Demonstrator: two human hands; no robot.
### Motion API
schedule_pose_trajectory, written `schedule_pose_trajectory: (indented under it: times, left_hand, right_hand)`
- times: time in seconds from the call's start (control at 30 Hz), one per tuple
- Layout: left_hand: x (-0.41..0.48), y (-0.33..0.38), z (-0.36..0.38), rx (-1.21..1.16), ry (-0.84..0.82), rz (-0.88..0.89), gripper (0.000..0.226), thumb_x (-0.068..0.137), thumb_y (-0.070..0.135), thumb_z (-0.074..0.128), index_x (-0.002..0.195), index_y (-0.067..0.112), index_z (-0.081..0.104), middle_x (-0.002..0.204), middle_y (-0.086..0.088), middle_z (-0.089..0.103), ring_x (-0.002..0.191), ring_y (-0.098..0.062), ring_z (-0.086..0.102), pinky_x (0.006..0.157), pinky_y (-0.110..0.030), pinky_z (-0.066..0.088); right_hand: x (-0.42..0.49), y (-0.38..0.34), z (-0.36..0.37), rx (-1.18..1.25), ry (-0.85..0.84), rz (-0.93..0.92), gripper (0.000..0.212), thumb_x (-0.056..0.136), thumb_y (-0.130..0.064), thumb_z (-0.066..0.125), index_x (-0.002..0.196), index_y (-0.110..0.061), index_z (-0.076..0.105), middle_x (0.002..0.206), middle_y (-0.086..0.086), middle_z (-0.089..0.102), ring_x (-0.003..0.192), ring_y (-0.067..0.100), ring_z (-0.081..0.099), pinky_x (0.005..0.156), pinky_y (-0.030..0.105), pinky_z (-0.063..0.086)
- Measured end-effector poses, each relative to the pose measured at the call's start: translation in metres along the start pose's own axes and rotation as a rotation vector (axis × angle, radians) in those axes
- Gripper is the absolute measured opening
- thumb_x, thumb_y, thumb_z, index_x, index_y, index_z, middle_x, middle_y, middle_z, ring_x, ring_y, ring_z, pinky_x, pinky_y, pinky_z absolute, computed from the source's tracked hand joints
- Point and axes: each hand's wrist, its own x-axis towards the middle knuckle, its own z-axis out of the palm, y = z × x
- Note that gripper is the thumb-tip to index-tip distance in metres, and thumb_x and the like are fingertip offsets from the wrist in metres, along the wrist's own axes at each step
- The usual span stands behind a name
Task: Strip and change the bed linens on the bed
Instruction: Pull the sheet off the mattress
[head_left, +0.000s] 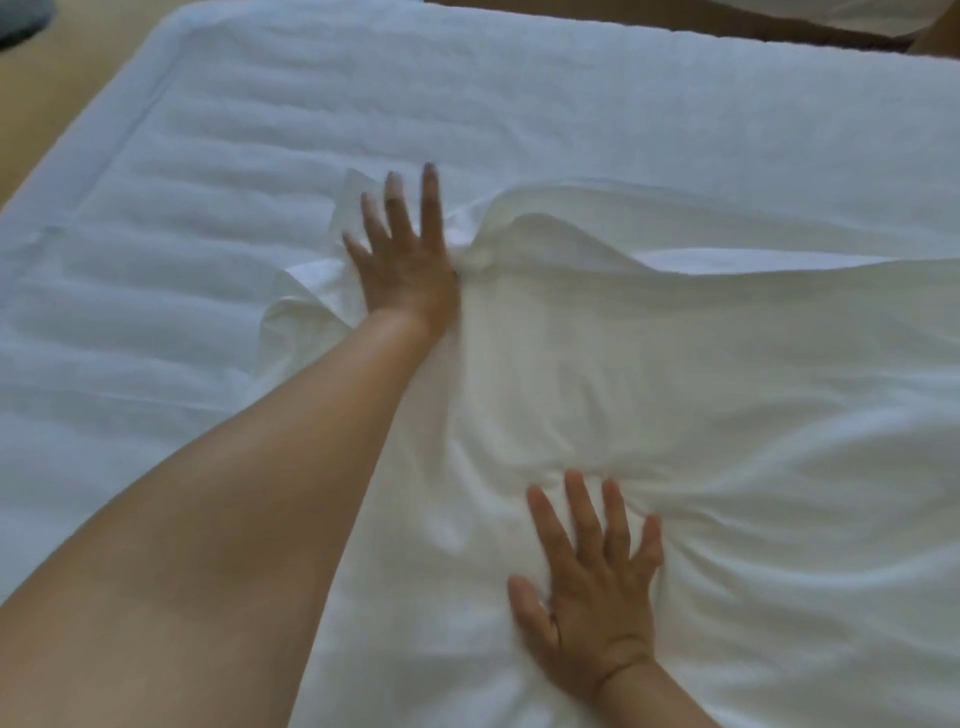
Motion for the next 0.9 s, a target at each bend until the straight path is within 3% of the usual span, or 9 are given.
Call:
schedule_pose_trajectory:
  times: [0.13, 0.2, 0.23, 0.3, 0.43, 0.57, 0.67, 0.8, 0.9]
  left_hand:
    - [-0.011, 0.010, 0.004, 0.115, 0.059, 0.289, 0.076, 0.086, 0.005, 0.037, 0.152, 0.027, 0.006, 0.158, -0.007, 0.013, 0.145, -0.029, 0.008, 0.112, -0.058, 0.004]
    - [-0.010, 0.004, -0.004, 0.238, 0.203, 0.456, 0.073, 0.078, 0.004, 0.046, 0.147, 0.027, 0.032, 0.148, -0.007, 0.039, 0.135, -0.027, 0.037, 0.106, -0.051, 0.028]
    - [-0.010, 0.001, -0.009, 0.301, 0.276, 0.516, 0.070, 0.071, 0.005, 0.054, 0.137, 0.026, 0.049, 0.135, -0.007, 0.054, 0.120, -0.024, 0.054, 0.094, -0.043, 0.043]
    - [-0.010, -0.015, -0.017, 0.370, 0.317, 0.508, 0.060, 0.066, 0.006, 0.062, 0.124, 0.022, 0.062, 0.121, -0.009, 0.063, 0.102, -0.026, 0.063, 0.080, -0.035, 0.047]
    - [-0.008, -0.057, -0.028, 0.158, 0.087, 0.043, 0.054, 0.090, 0.014, 0.046, 0.142, 0.016, 0.034, 0.142, -0.015, 0.035, 0.128, -0.032, 0.031, 0.101, -0.047, 0.021]
    - [-0.021, -0.065, -0.030, 0.255, 0.141, 0.228, 0.058, 0.089, 0.004, 0.036, 0.147, 0.014, 0.030, 0.148, -0.019, 0.031, 0.136, -0.035, 0.027, 0.109, -0.059, 0.008]
    - [-0.024, -0.061, -0.021, 0.275, 0.010, 0.252, 0.056, 0.092, 0.015, 0.044, 0.146, 0.011, 0.029, 0.153, -0.015, 0.020, 0.142, -0.031, 0.014, 0.111, -0.059, -0.001]
    - [-0.012, -0.068, -0.015, 0.148, -0.153, -0.086, 0.084, 0.088, 0.059, 0.046, 0.148, 0.008, 0.016, 0.147, -0.015, 0.032, 0.134, -0.032, 0.028, 0.107, -0.053, 0.020]
    - [-0.007, -0.071, -0.014, 0.084, -0.146, -0.125, 0.100, 0.080, 0.070, 0.051, 0.148, 0.007, 0.015, 0.144, -0.014, 0.036, 0.129, -0.032, 0.035, 0.098, -0.048, 0.030]
  right_hand:
    - [-0.001, 0.000, 0.001, 0.023, 0.003, 0.003, 0.074, 0.069, -0.057, 0.041, 0.137, -0.028, 0.036, 0.144, 0.007, 0.033, 0.132, 0.034, 0.030, 0.106, 0.055, 0.010]
    - [-0.001, 0.000, 0.000, 0.030, 0.013, 0.003, 0.074, 0.069, -0.057, 0.041, 0.136, -0.028, 0.037, 0.144, 0.007, 0.033, 0.131, 0.034, 0.030, 0.107, 0.055, 0.008]
    - [-0.001, 0.000, -0.001, 0.032, 0.016, 0.000, 0.073, 0.069, -0.057, 0.041, 0.136, -0.028, 0.037, 0.144, 0.007, 0.033, 0.131, 0.034, 0.030, 0.107, 0.055, 0.009]
    - [0.000, 0.000, -0.003, 0.033, 0.020, 0.000, 0.073, 0.069, -0.056, 0.041, 0.136, -0.028, 0.037, 0.143, 0.007, 0.034, 0.131, 0.034, 0.030, 0.105, 0.056, 0.012]
    - [0.000, -0.001, -0.004, 0.013, 0.041, -0.003, 0.072, 0.068, -0.055, 0.042, 0.135, -0.027, 0.038, 0.143, 0.008, 0.034, 0.131, 0.035, 0.031, 0.103, 0.059, 0.017]
    - [-0.001, -0.002, -0.006, 0.020, 0.041, 0.006, 0.073, 0.068, -0.054, 0.042, 0.135, -0.026, 0.038, 0.143, 0.008, 0.034, 0.131, 0.036, 0.030, 0.104, 0.059, 0.016]
    - [0.000, -0.003, -0.005, 0.010, 0.042, 0.009, 0.073, 0.068, -0.054, 0.041, 0.135, -0.026, 0.038, 0.143, 0.008, 0.034, 0.131, 0.035, 0.030, 0.104, 0.060, 0.016]
    - [0.000, -0.003, -0.003, 0.009, 0.052, 0.012, 0.072, 0.068, -0.054, 0.041, 0.135, -0.026, 0.038, 0.143, 0.008, 0.033, 0.131, 0.035, 0.030, 0.104, 0.059, 0.015]
    - [0.000, -0.002, -0.002, 0.000, 0.054, 0.008, 0.073, 0.068, -0.054, 0.040, 0.135, -0.026, 0.038, 0.143, 0.009, 0.034, 0.131, 0.035, 0.030, 0.104, 0.059, 0.014]
